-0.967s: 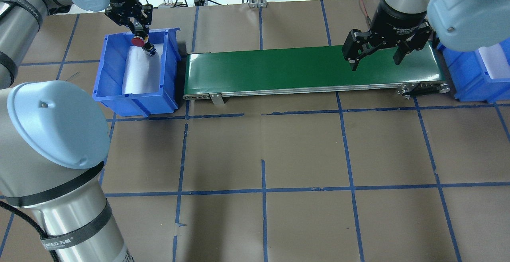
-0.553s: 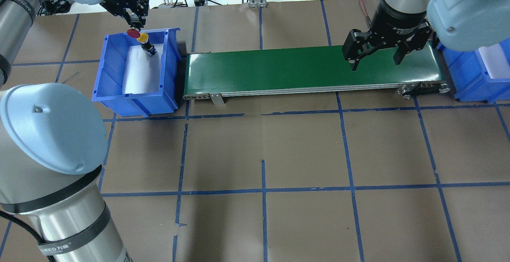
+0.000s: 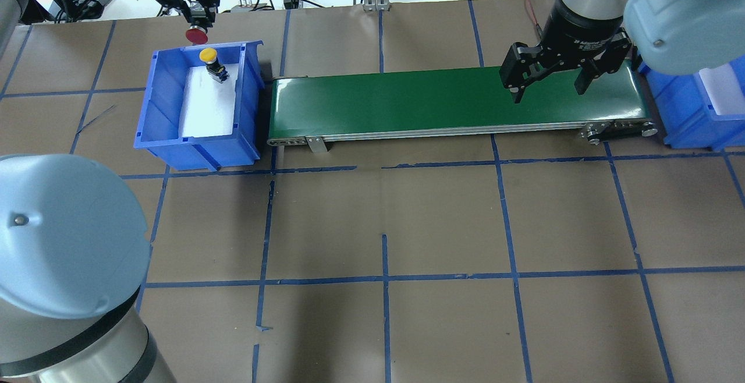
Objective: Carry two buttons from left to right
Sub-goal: 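Lower the red button onto the near end of the green belt, open left gripper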
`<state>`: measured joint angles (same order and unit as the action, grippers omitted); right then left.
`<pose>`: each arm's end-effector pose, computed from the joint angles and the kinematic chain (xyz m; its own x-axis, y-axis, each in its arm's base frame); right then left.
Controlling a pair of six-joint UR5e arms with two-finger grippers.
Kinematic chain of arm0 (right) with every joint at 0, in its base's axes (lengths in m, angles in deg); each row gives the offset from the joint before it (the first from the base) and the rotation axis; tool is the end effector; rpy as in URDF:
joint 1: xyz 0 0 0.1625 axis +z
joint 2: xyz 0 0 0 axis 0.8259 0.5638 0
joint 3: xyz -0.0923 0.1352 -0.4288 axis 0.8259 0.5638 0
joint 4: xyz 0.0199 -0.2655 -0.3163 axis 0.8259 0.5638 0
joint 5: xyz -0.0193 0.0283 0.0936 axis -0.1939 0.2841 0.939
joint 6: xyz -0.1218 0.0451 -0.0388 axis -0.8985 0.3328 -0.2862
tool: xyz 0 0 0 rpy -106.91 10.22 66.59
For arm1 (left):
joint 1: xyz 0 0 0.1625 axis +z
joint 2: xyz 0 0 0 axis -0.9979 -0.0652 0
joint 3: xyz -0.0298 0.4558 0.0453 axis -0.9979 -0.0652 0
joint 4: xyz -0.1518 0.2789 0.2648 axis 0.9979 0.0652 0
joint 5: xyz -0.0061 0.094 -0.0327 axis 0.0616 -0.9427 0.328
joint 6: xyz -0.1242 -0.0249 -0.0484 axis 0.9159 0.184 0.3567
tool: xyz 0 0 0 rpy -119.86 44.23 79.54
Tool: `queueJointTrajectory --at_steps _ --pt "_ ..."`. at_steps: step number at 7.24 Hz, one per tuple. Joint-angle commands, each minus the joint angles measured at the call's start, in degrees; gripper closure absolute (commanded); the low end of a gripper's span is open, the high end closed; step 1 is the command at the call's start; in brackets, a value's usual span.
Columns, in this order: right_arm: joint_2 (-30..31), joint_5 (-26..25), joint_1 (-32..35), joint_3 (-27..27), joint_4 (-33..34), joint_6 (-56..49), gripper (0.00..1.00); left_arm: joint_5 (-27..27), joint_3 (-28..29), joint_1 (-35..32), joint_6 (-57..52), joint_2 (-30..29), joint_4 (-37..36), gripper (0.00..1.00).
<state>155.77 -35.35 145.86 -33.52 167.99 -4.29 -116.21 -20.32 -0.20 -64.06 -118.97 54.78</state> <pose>0.1309 -0.5167 0.4593 -0.9953 -0.0919 0.0293 -0.0920 0.9958 0.0005 -0.0764 -0.7696 0.4015 -0.9967 -0.0364 -0.0727 -0.0301 0.9958 -0.0861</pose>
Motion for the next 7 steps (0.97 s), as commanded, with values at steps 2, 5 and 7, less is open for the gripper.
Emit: queueJointTrajectory --at_steps 2,5,7 --pt "0.00 0.00 0.00 -0.04 0.00 0.00 0.00 0.24 -0.42 -10.54 15.39 -1.74 -0.25 0.79" --pt "0.00 0.00 0.00 -0.04 0.00 0.00 0.00 0.33 -2.25 -12.85 16.83 -5.00 -2.70 0.79" --pt "0.00 0.00 0.00 -0.04 0.00 0.00 0.00 0.16 -5.86 -14.25 17.97 -7.19 -9.37 0.80"
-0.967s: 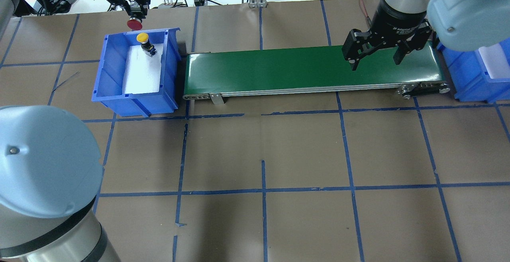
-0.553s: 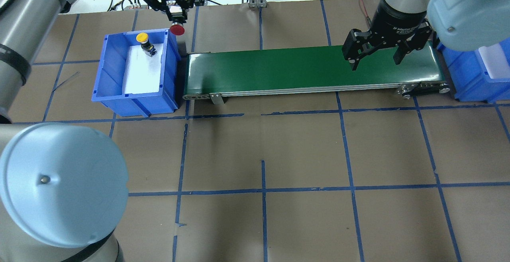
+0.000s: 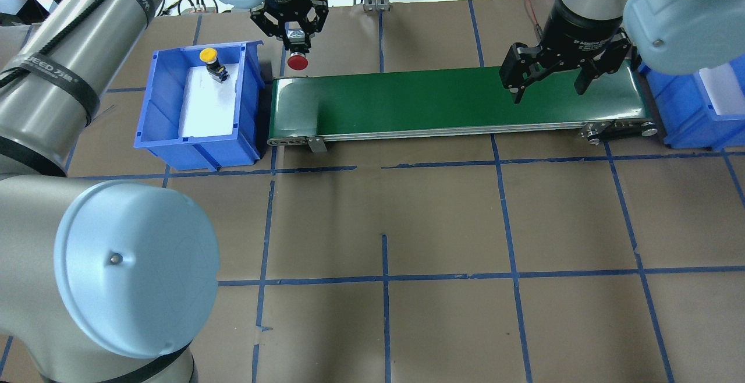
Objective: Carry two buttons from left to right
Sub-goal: 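Lower the red button onto the near end of the green belt, open left gripper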
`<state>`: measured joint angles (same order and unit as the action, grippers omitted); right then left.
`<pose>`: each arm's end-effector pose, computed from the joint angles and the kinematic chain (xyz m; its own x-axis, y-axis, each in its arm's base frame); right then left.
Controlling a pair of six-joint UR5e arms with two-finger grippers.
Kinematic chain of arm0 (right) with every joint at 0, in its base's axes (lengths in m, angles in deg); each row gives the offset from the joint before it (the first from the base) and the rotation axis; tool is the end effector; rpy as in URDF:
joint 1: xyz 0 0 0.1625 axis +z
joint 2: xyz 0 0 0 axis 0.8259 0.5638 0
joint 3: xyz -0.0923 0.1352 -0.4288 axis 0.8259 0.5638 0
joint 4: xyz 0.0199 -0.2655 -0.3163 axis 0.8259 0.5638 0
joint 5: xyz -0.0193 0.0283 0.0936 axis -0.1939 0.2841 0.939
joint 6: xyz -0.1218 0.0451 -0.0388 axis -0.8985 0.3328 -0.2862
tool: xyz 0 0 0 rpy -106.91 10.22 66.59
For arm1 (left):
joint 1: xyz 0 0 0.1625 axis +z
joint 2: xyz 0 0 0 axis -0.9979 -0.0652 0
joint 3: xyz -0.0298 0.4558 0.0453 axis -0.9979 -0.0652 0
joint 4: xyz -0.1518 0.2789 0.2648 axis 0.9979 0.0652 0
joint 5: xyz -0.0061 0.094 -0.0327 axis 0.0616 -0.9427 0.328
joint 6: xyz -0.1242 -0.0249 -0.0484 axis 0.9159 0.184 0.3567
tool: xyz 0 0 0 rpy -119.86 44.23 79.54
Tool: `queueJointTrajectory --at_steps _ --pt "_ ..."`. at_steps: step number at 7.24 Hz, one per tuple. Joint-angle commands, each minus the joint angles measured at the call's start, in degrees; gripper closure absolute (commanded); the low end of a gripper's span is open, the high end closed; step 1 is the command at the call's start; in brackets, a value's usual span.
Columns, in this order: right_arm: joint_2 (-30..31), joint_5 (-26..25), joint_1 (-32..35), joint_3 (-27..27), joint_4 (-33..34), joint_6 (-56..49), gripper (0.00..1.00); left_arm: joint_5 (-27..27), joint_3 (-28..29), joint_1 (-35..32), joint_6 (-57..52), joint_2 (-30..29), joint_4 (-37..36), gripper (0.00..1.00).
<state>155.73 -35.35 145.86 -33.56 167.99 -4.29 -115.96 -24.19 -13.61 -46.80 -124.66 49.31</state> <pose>0.1309 -0.5168 0.4586 -0.9953 -0.0920 0.0292 -0.0920 0.9958 0.0019 -0.2567 -0.7498 0.3013 -0.9934 -0.0987 -0.0589 -0.0968 0.9947 -0.0340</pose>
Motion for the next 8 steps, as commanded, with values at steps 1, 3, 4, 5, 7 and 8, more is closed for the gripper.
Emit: queueJointTrajectory --at_steps 1,3,4,5,7,8 --pt "0.05 0.00 0.00 0.00 0.00 0.00 0.00 -0.09 -2.26 -0.85 1.07 -1.59 -4.28 0.80" --pt "0.05 0.00 0.00 0.00 0.00 0.00 0.00 -0.44 -2.27 -0.85 1.07 -0.90 -4.20 0.01" --pt "-0.04 0.00 0.00 0.00 0.00 0.00 0.00 -0.53 -2.88 -0.85 1.07 -0.37 -3.67 0.00" --pt "-0.04 0.00 0.00 0.00 0.00 0.00 0.00 -1.14 -2.88 -0.85 1.07 0.59 -1.93 0.00" --pt "-0.04 0.00 0.00 0.09 0.00 0.00 0.00 -2.37 -2.80 -0.41 1.16 3.58 2.65 0.00" --pt "-0.04 -0.17 -0.09 0.00 0.00 -0.09 0.00 -2.64 -1.84 0.55 0.47 4.98 4.66 0.00"
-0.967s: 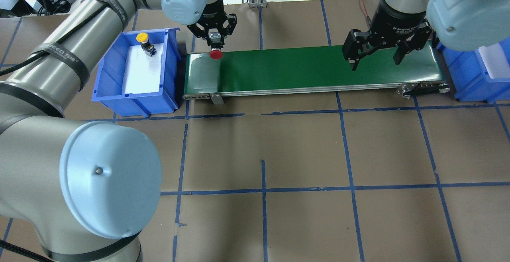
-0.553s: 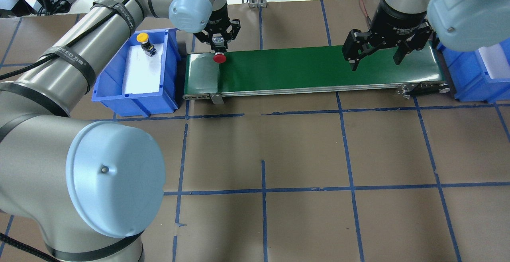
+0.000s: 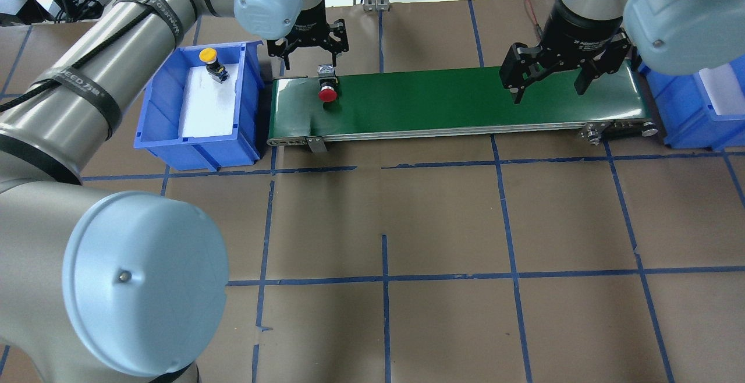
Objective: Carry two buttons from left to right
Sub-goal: 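Raise the left gripper away from the belt back over the bin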
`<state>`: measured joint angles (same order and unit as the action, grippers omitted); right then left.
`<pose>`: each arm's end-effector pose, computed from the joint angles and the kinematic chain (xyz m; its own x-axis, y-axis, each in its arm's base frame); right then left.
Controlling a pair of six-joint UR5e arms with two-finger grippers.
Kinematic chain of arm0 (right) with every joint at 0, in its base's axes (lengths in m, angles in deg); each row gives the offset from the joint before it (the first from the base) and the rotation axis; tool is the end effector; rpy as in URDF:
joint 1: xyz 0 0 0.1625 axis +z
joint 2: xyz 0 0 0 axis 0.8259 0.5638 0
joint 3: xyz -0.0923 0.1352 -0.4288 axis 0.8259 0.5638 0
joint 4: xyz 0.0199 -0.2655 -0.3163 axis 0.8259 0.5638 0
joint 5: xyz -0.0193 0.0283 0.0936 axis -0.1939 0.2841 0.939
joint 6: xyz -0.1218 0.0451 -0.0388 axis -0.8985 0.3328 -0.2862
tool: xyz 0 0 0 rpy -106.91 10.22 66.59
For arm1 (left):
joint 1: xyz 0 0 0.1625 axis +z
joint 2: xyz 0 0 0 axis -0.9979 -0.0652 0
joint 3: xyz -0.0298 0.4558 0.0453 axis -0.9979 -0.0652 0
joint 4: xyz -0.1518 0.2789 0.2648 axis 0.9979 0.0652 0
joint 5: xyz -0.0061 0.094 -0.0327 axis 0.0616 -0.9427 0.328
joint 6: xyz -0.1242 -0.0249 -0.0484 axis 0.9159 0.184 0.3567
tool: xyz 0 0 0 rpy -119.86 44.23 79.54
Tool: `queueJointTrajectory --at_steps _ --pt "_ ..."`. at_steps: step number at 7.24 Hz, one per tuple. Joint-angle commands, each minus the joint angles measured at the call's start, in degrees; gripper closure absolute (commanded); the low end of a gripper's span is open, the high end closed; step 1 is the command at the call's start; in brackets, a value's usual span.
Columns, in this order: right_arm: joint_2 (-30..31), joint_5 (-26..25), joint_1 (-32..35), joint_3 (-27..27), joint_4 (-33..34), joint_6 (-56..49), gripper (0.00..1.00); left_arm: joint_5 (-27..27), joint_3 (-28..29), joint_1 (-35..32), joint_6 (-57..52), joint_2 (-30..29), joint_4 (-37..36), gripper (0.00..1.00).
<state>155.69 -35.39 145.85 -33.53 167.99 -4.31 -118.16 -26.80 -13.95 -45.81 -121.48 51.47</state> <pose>0.1307 -0.5172 0.4585 -0.9953 -0.0922 0.0299 -0.0921 0.9957 0.0022 -0.2520 -0.7267 0.3188 -0.9888 -0.1084 -0.1028 -0.1070 0.9941 -0.0192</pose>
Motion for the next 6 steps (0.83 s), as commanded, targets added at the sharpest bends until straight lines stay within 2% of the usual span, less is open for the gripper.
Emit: queueJointTrajectory --at_steps 1,3,4,6 --pt "-0.09 -1.18 -0.07 -0.03 0.00 -0.15 0.00 0.08 1.04 2.98 -1.06 3.12 3.74 0.00" --pt "-0.09 -0.93 -0.07 -0.03 0.09 -0.15 0.00 0.17 0.52 10.70 -12.51 6.64 5.49 0.00" --pt "-0.09 -0.84 -0.07 -0.03 0.09 -0.24 0.00 0.26 0.87 14.05 -13.53 9.70 11.07 0.00" --pt "-0.09 -0.66 -0.07 0.06 0.18 -0.16 0.00 4.81 0.61 16.54 -14.06 11.05 10.96 0.00"
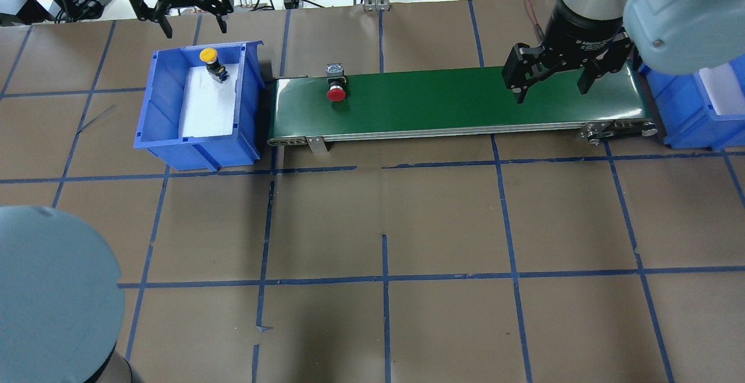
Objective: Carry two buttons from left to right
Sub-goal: 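Raise the left gripper away from the belt back over the bin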
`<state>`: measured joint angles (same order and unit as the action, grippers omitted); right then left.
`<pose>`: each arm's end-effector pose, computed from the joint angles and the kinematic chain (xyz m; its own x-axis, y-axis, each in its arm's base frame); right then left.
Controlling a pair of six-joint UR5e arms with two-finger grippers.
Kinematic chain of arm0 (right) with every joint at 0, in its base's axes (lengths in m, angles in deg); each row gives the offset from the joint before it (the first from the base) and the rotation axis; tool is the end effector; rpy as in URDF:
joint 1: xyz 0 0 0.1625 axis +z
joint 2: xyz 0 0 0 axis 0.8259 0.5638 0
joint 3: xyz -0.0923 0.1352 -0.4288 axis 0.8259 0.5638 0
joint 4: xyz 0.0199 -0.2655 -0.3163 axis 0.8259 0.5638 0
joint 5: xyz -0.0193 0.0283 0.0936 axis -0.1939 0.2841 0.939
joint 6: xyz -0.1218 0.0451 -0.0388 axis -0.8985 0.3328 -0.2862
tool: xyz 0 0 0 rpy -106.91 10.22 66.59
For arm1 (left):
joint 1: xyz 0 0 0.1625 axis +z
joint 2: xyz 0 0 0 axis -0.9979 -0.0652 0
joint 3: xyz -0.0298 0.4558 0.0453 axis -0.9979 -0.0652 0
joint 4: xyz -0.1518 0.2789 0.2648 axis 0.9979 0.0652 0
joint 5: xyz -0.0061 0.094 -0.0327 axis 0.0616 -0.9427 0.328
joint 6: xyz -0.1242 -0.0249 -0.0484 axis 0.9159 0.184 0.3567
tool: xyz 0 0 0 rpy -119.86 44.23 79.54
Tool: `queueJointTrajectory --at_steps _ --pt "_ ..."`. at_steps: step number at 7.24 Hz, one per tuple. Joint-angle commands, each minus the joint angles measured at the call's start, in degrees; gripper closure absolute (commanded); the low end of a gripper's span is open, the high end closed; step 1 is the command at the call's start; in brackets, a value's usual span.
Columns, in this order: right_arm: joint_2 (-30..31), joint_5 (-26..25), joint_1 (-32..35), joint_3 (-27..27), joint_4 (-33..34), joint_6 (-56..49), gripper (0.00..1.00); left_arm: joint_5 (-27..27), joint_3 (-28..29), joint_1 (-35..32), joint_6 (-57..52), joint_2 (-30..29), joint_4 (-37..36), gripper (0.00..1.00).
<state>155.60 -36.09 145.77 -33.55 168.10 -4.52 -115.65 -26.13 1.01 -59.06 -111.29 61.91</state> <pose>0.1283 -0.5180 0.4578 -0.9946 -0.0944 0.0420 -0.0943 0.9955 0.0034 -0.0668 -0.7067 0.4360 -0.9886 -0.1378 -0.0605 -0.1381 0.9904 0.0000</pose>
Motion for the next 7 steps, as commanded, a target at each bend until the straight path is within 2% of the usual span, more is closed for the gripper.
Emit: queueJointTrajectory --at_steps 1,3,7 --pt "0.00 -0.13 0.00 -0.01 0.07 0.06 0.00 1.89 0.11 1.58 -3.69 0.60 -0.79 0.00" --pt "0.00 -0.22 0.00 -0.01 0.07 0.06 0.00 1.79 0.46 1.50 -9.41 2.61 -2.29 0.00" --pt "0.00 -0.31 0.00 0.08 2.88 -0.03 0.00 1.80 -0.68 1.23 -11.28 3.41 -2.12 0.00"
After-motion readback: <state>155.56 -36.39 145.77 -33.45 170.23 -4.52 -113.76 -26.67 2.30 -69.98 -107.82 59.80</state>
